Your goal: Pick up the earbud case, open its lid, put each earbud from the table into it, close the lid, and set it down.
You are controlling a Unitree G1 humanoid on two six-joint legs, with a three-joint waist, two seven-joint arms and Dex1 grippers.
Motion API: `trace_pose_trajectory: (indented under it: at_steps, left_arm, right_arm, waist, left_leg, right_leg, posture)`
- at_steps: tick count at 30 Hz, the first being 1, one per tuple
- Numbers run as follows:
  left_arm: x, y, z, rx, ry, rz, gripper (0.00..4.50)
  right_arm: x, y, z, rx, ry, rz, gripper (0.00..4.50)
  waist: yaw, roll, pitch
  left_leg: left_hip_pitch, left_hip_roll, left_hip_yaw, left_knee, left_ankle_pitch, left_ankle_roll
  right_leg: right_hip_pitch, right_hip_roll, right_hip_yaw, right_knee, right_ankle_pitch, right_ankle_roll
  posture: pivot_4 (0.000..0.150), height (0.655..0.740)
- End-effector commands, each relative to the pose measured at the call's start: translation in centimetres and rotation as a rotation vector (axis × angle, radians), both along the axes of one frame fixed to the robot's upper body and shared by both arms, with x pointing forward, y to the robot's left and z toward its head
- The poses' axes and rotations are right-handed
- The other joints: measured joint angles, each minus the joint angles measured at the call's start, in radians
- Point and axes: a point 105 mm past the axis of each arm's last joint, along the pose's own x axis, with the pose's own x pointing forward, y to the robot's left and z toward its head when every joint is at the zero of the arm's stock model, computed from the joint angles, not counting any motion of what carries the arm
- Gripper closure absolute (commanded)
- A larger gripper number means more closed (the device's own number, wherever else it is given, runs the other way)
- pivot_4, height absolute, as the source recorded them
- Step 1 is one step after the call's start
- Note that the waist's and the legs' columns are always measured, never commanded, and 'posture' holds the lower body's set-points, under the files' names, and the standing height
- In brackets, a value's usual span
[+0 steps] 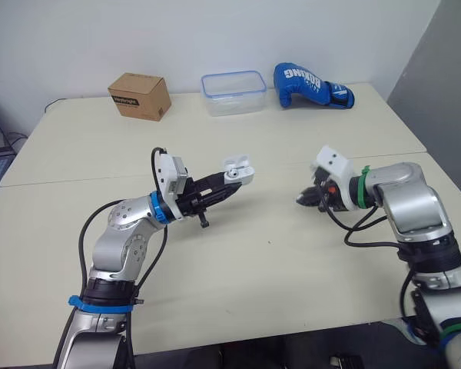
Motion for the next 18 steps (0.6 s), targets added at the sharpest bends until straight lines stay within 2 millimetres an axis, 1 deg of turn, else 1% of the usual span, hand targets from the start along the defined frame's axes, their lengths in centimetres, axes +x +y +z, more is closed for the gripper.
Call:
trace_pose_trajectory:
  at_steps: [1,3,6,9,18]
  left_arm:
    - [0.2,0.1,1.0,-0.023,-0.053,0.013,3.70]
    - [0.5,0.1,1.1,-0.026,-0.060,0.023,3.70]
    - [1.1,0.2,1.1,-0.035,-0.068,0.045,3.70]
    - [1.3,-0.1,1.1,-0.039,-0.069,0.042,3.70]
    - [1.4,-0.8,1.4,-0.043,-0.063,0.012,3.70]
  right_arm:
    - [-0.8,0.2,3.1,0.157,-0.167,-0.093,4.13]
    - [-1.1,0.8,3.9,0.221,-0.209,-0.140,4.13]
    - [-1.6,2.0,4.9,0.315,-0.227,-0.165,4.13]
    - [-2.3,3.3,5.7,0.366,-0.249,-0.126,4.13]
    - [-3.0,6.1,7.1,0.351,-0.399,-0.025,4.13]
  waist:
    - [0.002,0.000,0.000]
    - [0.002,0.000,0.000]
    - [0.002,0.001,0.000]
    - [0.000,0.001,0.000]
    - [-0.010,0.001,0.000]
  left_leg:
    - [0.000,0.000,0.000,0.000,0.000,0.000]
    - [0.000,0.000,0.000,0.000,0.000,0.000]
    - [0.000,0.000,0.000,0.000,0.000,0.000]
    - [0.000,-0.001,0.000,0.000,0.000,0.000]
    - [0.001,0.000,0.000,0.000,0.000,0.000]
  right_leg:
    - [0.000,0.000,0.000,0.000,0.000,0.000]
    - [0.000,0.000,0.000,0.000,0.000,0.000]
    - [0.000,0.000,0.000,0.000,0.000,0.000]
    - [0.000,0.000,0.000,0.001,0.000,0.000]
    - [0.000,0.000,0.000,0.001,0.000,0.000]
  posture:
    - [0.150,0.7400]
    - [0.150,0.7400]
    - [0.150,0.7400]
    - [0.150,0.7400]
    - [0.150,0.7400]
